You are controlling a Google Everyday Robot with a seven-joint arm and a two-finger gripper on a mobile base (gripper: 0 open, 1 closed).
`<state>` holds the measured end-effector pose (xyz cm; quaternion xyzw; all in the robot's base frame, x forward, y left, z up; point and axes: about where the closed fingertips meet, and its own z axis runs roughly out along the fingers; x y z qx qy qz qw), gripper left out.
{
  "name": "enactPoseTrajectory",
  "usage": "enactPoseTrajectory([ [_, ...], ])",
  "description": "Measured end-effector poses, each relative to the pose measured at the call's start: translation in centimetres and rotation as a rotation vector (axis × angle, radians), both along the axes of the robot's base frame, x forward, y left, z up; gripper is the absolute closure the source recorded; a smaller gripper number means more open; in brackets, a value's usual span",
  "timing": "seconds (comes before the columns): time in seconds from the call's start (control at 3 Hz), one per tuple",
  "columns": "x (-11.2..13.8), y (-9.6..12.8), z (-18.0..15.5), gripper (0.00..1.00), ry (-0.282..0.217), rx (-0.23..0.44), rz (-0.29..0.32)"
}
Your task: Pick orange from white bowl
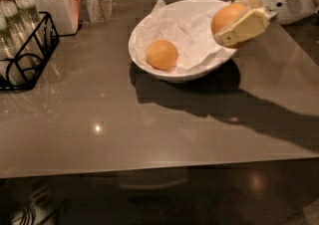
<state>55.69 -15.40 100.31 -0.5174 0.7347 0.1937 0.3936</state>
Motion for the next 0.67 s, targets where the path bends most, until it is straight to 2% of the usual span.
enactPoseTrajectory([
  [0.33,-3.0,-0.7,0.9,1.0,-0.008,0.027,-0.061],
  [0.67,-4.8,-1.2,1.4,1.0,-0.02,0.057,-0.095],
])
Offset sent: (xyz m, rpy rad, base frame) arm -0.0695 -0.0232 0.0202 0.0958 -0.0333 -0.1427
